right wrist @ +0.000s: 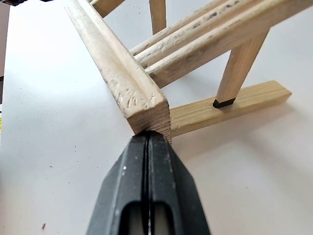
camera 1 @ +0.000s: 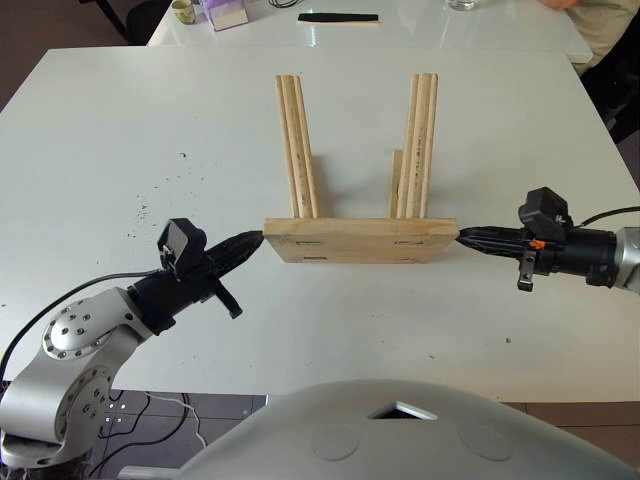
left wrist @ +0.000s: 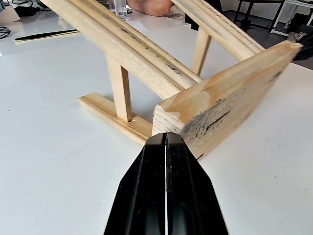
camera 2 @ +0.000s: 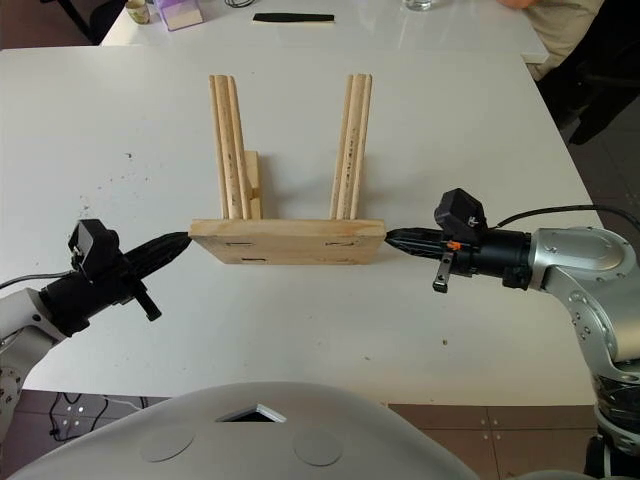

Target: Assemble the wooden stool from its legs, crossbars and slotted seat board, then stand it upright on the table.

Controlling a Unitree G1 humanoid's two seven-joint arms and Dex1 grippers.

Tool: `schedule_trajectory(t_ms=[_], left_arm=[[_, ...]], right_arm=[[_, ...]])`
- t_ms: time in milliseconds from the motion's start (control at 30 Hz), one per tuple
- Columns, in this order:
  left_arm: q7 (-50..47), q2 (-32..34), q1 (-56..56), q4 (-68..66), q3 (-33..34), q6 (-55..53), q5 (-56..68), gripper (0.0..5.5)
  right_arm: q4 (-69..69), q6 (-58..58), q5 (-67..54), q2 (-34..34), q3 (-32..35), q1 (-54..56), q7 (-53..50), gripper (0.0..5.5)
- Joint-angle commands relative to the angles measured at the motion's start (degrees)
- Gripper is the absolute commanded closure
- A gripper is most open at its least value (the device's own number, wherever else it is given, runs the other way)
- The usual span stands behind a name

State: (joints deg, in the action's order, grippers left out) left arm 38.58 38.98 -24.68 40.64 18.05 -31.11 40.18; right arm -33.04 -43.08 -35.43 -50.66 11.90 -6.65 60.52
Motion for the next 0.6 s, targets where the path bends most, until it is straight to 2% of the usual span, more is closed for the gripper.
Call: schedule_trajectory(t_ms=[33,167,267,333,433,533,600], left_arm=[[4.54,2.31,0.54,-0.54,0.95,-0.70,2.88,5.09],[10.31,6.65,-3.43,-1.88,7.72,-0.33,2.42,4.56],[15.55,10.00,-3.51,-4.60,7.32,1.00,0.13,4.10],[17.61,11.29,-1.57,-8.21,4.80,2.83,-2.68,3.73],[21.29,12.36,1.36,-16.81,-2.99,8.50,-10.36,3.27],[23.56,11.49,7.06,-23.33,-11.76,14.30,-17.59,2.80],[23.55,10.07,11.03,-27.17,-15.00,17.76,-20.74,2.47]], right_arm=[[2.59,5.44,-1.83,-0.55,1.84,2.13,4.11,5.31],[8.81,10.44,2.26,-5.36,4.05,0.98,8.79,4.83],[9.53,13.74,4.98,-5.84,0.54,-0.17,10.25,4.38],[10.22,15.98,6.85,-5.10,-2.38,-0.91,10.59,4.03],[12.01,18.81,9.54,-4.29,-7.75,-0.36,11.45,3.60],[18.34,22.47,14.06,-3.50,-12.57,2.55,11.82,3.14],[20.36,22.92,14.84,-2.75,-13.59,4.09,11.42,2.83]])
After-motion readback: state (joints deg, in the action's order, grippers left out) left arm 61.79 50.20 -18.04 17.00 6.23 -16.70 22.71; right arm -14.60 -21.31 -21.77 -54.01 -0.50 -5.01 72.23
